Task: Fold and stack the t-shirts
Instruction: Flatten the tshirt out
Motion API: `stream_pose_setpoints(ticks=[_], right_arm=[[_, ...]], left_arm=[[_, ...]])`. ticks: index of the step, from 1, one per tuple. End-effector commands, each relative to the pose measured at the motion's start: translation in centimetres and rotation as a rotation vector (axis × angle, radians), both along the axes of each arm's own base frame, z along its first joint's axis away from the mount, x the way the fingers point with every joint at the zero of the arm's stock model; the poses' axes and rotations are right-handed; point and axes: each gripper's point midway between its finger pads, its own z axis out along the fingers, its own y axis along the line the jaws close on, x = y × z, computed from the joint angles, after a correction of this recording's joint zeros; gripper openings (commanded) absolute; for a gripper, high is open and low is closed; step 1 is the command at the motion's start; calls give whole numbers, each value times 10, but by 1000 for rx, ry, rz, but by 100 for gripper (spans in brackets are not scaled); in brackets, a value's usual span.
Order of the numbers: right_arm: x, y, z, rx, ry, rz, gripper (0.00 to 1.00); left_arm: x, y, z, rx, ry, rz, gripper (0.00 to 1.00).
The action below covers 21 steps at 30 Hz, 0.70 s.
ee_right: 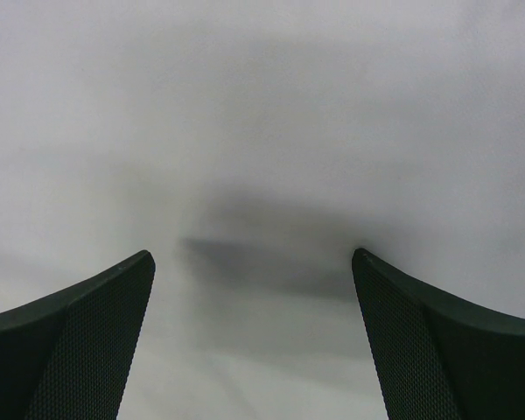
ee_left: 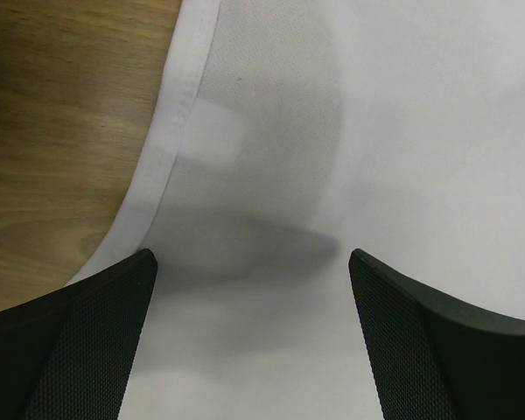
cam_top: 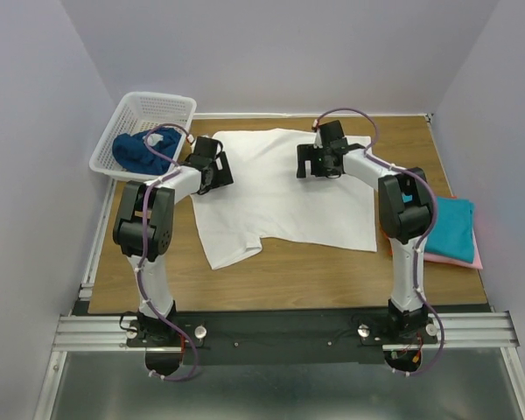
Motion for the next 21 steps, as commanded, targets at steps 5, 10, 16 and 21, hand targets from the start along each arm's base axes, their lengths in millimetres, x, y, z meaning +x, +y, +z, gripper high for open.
stream_pose_setpoints(ticks=[5,10,16,21], right_arm=[[3,-1,-8,-53,5,24,100],[19,-13,83,-53,-181,-50,100],[-12,-49,137,-6,-252,-328,100],[-69,-81,129,7,-228,-478,100]], left_arm=[[1,0,9,18,9,-25,98],[5,-24,76,31,-117,-50,98],[-38,-34,125,-10,-197,29,98],[-115,-31,91,-61,-94,71,98]])
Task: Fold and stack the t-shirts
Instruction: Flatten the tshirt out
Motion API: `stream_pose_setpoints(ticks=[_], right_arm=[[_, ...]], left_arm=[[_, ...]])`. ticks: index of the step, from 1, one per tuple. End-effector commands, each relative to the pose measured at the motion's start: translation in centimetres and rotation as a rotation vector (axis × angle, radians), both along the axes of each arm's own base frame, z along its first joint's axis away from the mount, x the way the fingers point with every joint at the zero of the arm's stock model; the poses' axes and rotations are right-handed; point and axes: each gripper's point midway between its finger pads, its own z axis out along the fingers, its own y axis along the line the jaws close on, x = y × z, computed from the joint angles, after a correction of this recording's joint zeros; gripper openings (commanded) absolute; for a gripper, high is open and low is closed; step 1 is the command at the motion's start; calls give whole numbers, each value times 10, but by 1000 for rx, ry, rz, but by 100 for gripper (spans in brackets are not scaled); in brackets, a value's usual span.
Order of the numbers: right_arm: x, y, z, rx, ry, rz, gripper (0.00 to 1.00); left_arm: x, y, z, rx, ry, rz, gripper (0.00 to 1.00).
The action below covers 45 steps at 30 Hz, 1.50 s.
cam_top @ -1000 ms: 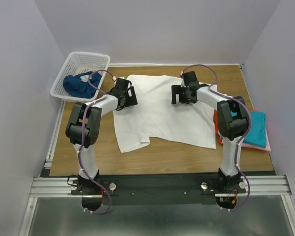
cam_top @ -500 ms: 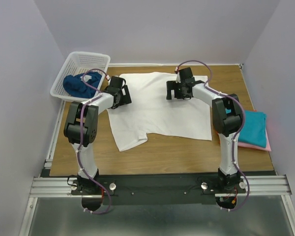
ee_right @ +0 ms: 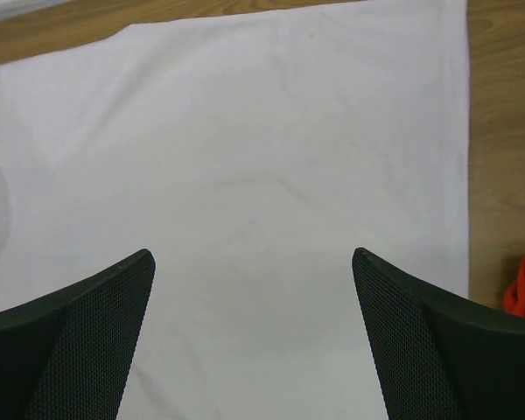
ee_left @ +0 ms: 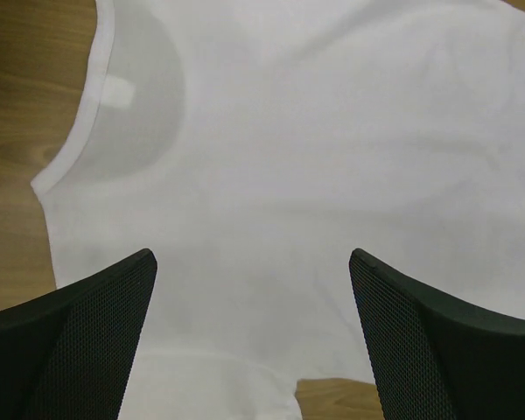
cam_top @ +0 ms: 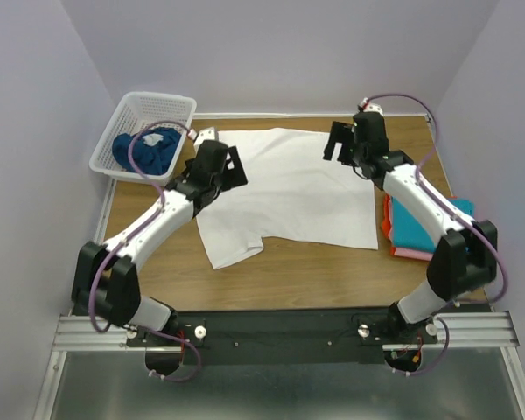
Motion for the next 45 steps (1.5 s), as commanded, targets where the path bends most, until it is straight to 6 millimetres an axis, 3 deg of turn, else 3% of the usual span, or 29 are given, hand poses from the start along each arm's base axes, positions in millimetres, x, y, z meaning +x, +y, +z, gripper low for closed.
stream_pose_setpoints(ticks=[1,2,3,4,5,6,8,9,12,14,16,23,28,34,40,43,44,45], right_arm=[[-40,-34,-21,26,41,-219,100],[-48,-39,-21,30,39,-234,100],[-60,-44,-34,20,63,-250,100],[-65,-49,-34,26,57,-278,100],[-71,-52,-26,39,35,-280,100],[-77,-54,-32,33,47,-281,100],[-82,-55,-31,36,42,-277,100],[-83,-55,-32,35,45,-275,100],[-86,-57,-39,24,61,-278,100],[-86,-57,-42,15,67,-272,100],[-86,-57,-45,9,73,-270,100],[-89,-60,-52,-18,87,-269,100],[-90,-64,-51,-30,83,-277,100],[-91,-67,-57,-49,92,-290,100],[-90,-69,-66,-68,113,-300,100],[-90,-69,-67,-70,114,-299,100],[-90,-69,-67,-71,114,-300,100],[-90,-70,-67,-73,114,-301,100]], left_arm=[[-63,26,-41,-33,130,116,98],[-76,24,-48,-65,156,121,98],[-96,28,-70,-62,211,106,98],[-108,27,-68,-95,214,99,98],[-123,32,-77,-86,252,113,98],[-140,39,-94,-90,298,148,98],[-158,43,-98,-118,310,156,98],[-171,47,-112,-117,343,158,98],[-190,38,-125,-181,378,127,98],[-197,28,-125,-230,396,91,98],[-201,31,-130,-227,409,107,98],[-209,32,-141,-210,453,109,82],[-211,31,-151,-179,493,92,64],[-215,28,-160,-152,528,63,57],[-219,24,-165,-132,548,43,34],[-221,24,-167,-124,553,41,16],[-221,24,-167,-122,550,41,0],[-220,24,-167,-121,548,40,0]])
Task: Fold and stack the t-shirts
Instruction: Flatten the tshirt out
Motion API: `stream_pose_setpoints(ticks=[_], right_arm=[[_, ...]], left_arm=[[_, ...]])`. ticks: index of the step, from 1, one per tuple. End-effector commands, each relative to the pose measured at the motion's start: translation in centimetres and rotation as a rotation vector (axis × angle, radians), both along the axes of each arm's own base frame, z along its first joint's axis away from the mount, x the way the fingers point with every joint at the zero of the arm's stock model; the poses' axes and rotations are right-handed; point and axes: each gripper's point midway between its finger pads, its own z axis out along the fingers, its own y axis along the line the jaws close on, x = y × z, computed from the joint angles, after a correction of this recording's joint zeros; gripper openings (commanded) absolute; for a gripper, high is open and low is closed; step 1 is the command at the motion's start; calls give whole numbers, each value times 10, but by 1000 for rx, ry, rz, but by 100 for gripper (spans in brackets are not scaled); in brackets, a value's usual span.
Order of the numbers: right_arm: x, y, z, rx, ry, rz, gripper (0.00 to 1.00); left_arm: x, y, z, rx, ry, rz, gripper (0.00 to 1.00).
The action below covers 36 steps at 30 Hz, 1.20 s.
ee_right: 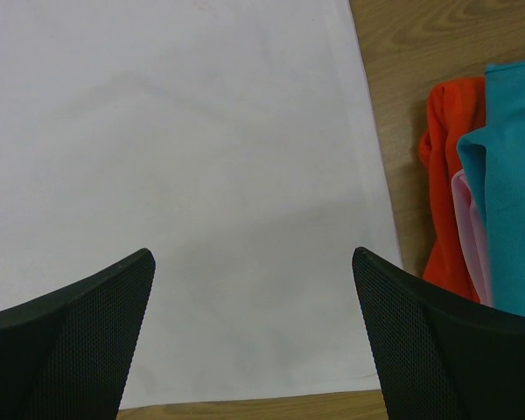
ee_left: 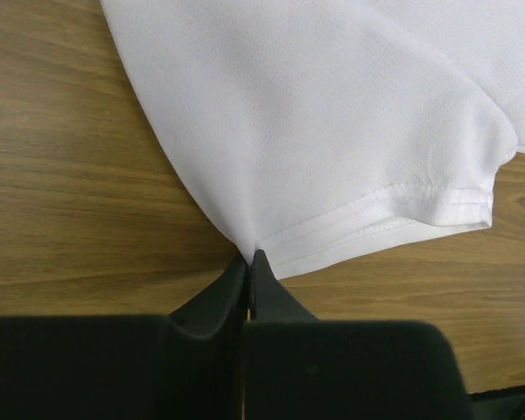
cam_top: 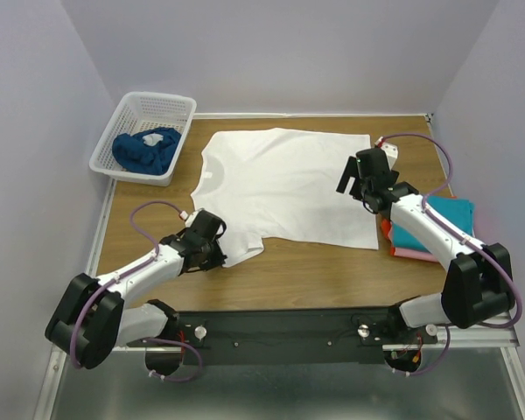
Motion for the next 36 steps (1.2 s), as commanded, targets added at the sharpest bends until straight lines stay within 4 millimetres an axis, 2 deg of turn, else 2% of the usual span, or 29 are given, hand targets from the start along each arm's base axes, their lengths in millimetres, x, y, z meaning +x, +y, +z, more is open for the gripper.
stream_pose_setpoints(ticks=[1,3,7,8,9,11,13,14,18,22,27,31,32,34,36], right_arm=[[-3,-8,-8,-39,14,-30,100],[-3,-8,-8,-37,13,-34,100],[-12,-11,-8,-1,-1,-75,100],[-21,-14,-17,2,16,-86,100],[-26,-15,-11,16,-2,-93,100],[-36,-16,-15,42,-1,-98,100],[-54,-12,-25,82,23,-74,100],[-67,-12,-39,91,62,-63,100],[-89,-5,-53,156,114,-40,100],[-114,-22,-76,141,189,-162,100],[-130,-37,-92,137,196,-278,100],[-133,-51,-96,110,169,-358,89],[-133,-56,-96,97,158,-383,82],[-134,-58,-98,82,163,-391,73],[-132,-58,-99,79,169,-392,69]], left_arm=[[-18,6,-13,37,63,-27,0],[-14,6,-9,33,45,-25,0],[3,2,16,4,-64,-16,0],[7,1,21,-1,-87,-16,0],[10,0,26,-6,-111,-14,0],[19,4,38,-4,-171,13,0],[24,12,47,15,-215,51,0],[25,14,50,19,-226,67,0],[29,25,56,43,-252,132,0],[30,28,55,52,-257,142,0],[29,31,50,65,-243,165,0],[30,28,53,52,-254,157,0],[30,29,54,53,-256,162,0],[31,30,57,53,-264,163,0],[31,30,59,49,-269,164,0]])
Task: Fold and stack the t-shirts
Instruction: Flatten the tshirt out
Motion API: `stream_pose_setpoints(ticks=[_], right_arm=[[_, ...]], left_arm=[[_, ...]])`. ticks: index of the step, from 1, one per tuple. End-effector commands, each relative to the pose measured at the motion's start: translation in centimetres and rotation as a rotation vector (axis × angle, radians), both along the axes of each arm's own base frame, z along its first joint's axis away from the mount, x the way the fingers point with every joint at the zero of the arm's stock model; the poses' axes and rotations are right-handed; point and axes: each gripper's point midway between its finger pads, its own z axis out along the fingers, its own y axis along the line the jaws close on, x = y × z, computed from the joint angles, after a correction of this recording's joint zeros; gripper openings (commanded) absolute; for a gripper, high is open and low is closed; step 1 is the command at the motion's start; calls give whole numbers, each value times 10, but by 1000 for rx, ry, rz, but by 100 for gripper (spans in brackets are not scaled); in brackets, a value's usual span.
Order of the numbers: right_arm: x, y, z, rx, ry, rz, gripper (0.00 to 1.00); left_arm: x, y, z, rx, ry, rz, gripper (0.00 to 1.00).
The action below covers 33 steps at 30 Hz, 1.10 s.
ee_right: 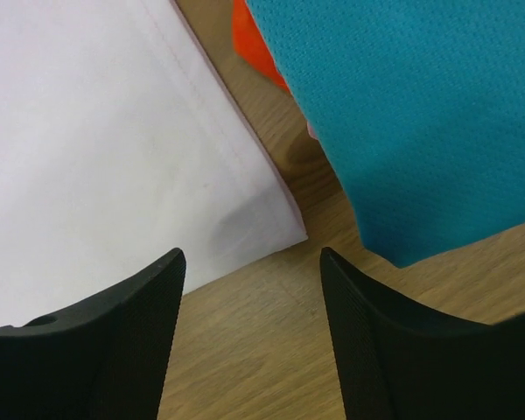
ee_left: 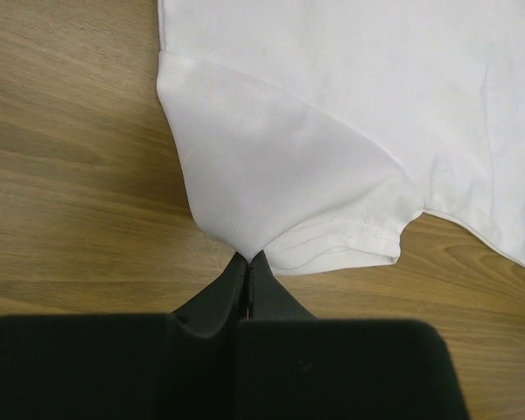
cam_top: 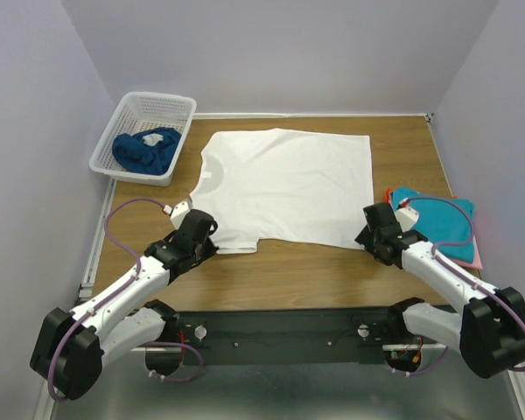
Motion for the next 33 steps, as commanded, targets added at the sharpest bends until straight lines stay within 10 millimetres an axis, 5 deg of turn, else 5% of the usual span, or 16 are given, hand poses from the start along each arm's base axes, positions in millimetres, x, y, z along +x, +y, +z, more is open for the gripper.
stream_pose_setpoints(ticks=[1,13,24,28,33], right_arm=[[-3,-16,-5,-59,12,-80,65],[-8,-13,-23,-69,98,-78,57],[-2,-7,-24,-63,108,-33,1],[24,-3,10,-70,8,9,1],[57,0,90,-77,-219,52,1]], left_arm=[[6,7,11,12,-43,42,0],[6,4,13,-5,-52,38,0],[12,6,19,-3,-91,44,0],[26,9,50,-8,-204,64,0],[53,20,143,-39,-507,128,0]])
